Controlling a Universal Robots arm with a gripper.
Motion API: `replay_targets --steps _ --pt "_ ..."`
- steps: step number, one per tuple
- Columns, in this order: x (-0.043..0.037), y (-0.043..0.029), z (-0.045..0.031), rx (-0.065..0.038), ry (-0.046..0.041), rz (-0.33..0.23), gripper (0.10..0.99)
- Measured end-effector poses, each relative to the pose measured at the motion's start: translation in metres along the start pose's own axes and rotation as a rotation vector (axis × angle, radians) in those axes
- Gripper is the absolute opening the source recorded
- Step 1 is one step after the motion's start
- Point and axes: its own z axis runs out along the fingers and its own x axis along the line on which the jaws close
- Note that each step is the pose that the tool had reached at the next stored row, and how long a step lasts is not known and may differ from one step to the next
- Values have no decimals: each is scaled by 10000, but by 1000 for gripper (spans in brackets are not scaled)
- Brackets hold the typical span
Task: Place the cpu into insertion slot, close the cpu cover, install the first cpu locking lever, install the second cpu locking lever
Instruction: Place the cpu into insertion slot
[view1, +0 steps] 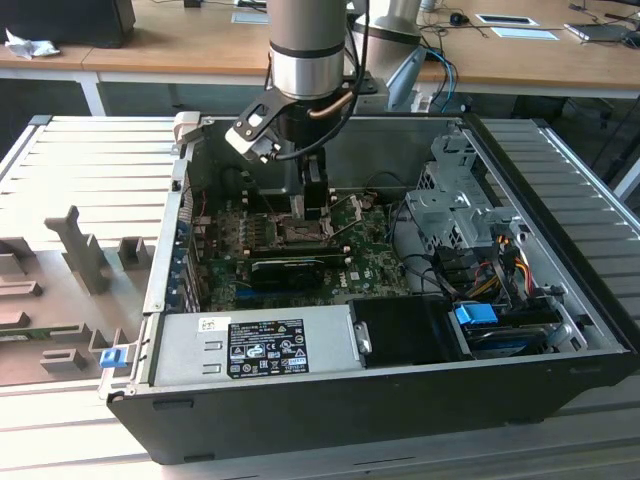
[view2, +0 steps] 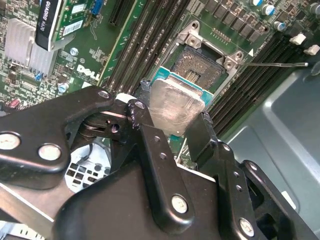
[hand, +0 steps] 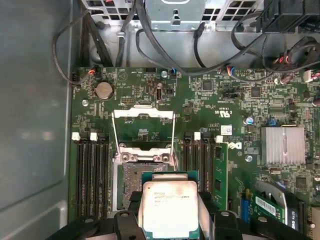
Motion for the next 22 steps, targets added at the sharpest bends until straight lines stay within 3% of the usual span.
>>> replay_targets --steps 4,11,22 --pt "0 -8 44 0 -1 4 529" --pt "27 -19 201 9 -2 0 529" --pt "101 -26 280 43 -1 1 529"
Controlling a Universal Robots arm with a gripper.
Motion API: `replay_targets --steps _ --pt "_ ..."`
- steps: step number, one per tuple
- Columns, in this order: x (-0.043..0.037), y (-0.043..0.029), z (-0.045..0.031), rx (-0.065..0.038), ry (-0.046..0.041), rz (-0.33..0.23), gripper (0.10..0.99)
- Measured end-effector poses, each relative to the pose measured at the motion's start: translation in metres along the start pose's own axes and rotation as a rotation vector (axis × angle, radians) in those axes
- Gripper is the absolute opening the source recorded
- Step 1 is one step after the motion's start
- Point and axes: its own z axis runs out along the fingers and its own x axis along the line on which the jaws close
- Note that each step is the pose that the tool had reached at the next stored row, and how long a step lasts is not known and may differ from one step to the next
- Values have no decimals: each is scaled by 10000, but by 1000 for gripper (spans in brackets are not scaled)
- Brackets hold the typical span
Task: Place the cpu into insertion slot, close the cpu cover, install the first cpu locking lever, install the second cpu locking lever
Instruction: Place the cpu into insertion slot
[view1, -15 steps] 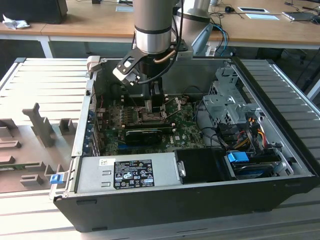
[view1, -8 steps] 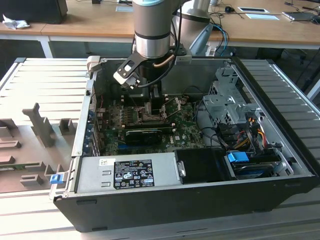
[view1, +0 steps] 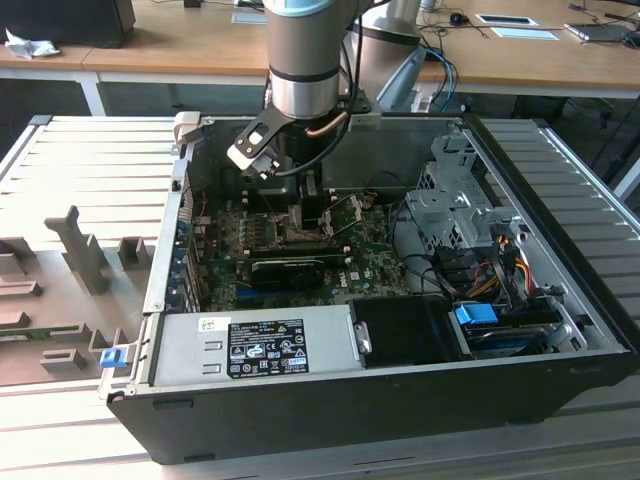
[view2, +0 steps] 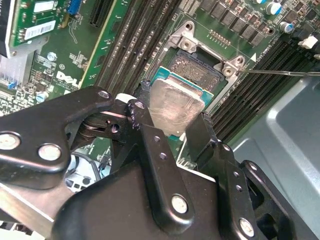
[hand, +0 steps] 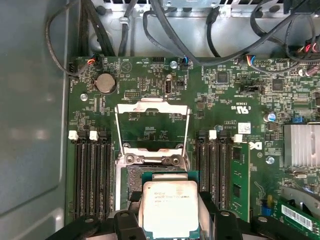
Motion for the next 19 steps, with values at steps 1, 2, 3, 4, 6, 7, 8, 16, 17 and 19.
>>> replay_targets --steps 1,2,3,4,6,7,8,16,17,19 --pt "10 0 6 0 -1 0 529" --pt "34 -1 22 0 0 0 529" --pt "51 -2 38 1 1 0 529" --pt "88 -15 95 1 1 -1 529" --pt "97 -32 126 2 -1 11 529" --pt "101 -41 153 1 -2 20 529" --pt "106 -46 173 1 -2 25 529" --pt "125 -81 343 -2 -25 170 529" --pt "132 -83 371 -1 -49 176 529" --pt "135 -84 388 -2 -65 174 600"
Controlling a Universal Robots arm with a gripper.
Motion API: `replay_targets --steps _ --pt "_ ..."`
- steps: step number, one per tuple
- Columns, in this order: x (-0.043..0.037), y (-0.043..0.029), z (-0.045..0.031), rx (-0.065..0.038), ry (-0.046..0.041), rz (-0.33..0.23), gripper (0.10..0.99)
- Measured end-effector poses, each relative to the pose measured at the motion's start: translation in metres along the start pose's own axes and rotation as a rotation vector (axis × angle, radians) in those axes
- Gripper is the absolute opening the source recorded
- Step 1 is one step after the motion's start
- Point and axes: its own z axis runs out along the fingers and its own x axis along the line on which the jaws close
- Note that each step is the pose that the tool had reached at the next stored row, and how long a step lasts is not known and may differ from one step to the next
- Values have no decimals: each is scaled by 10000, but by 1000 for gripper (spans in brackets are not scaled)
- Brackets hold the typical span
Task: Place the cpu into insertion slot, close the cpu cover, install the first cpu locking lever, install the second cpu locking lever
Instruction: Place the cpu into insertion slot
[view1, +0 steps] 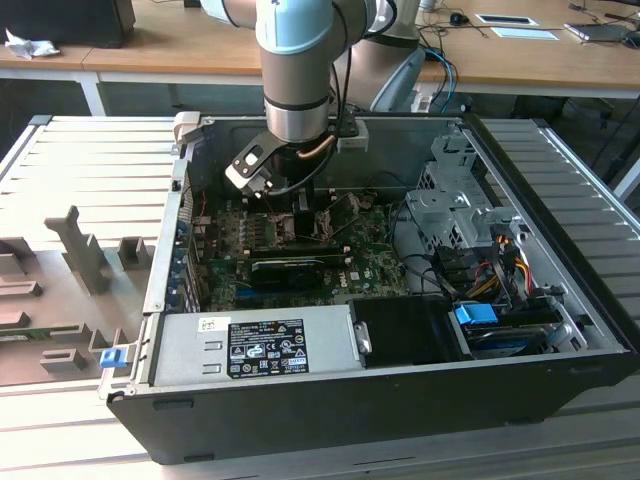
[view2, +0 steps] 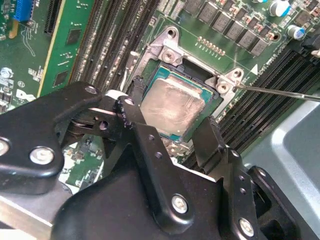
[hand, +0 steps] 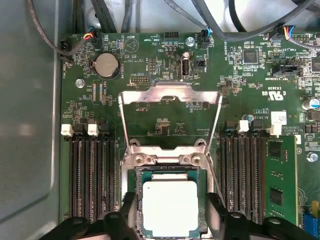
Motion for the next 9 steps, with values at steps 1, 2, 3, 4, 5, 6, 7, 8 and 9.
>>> replay_targets --steps 1,2,3,4,5,6,7,8,9 --pt "0 0 -4 1 0 0 663" --pt "0 0 -12 1 0 1 663" --pt "0 1 -24 1 0 0 663" --pt "1 2 -23 0 2 1 663" --pt "1 2 -23 0 2 0 663" --pt "4 1 -13 0 28 1 663" --pt "8 0 0 2 75 5 663" --pt "11 -1 3 3 93 8 663" --pt "16 -1 5 3 104 11 663"
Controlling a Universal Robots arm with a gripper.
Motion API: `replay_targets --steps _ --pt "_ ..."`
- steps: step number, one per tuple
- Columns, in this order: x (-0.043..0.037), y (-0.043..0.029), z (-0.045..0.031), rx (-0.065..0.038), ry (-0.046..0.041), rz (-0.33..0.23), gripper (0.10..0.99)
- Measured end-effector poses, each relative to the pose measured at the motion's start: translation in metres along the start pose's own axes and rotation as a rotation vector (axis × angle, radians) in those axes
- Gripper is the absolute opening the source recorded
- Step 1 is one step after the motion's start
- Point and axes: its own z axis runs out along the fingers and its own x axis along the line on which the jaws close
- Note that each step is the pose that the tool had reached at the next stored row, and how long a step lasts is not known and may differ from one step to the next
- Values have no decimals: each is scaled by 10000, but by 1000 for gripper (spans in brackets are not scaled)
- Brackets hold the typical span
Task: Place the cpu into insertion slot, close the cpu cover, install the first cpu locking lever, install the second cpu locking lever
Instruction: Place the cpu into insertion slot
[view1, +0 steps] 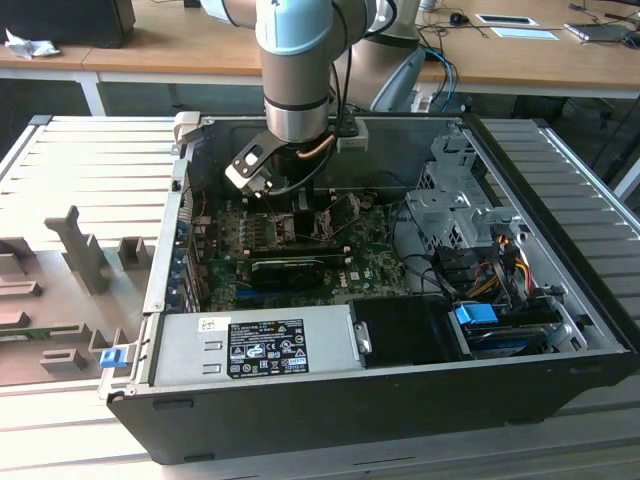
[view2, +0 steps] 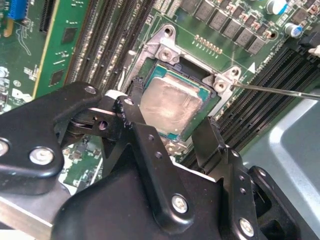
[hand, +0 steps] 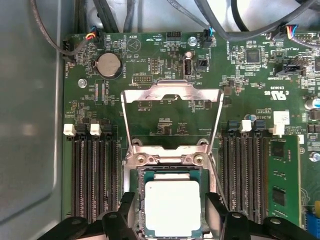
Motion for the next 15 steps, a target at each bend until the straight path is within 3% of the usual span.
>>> replay_targets --steps 6,10,13,14,15 --pt "21 0 3 -1 69 1 663" --pt "22 5 -69 0 66 1 663" --pt "23 9 -114 1 -1 -13 651" --pt "21 10 -134 0 -4 -19 584" --pt "19 10 -143 -1 -4 -23 459"
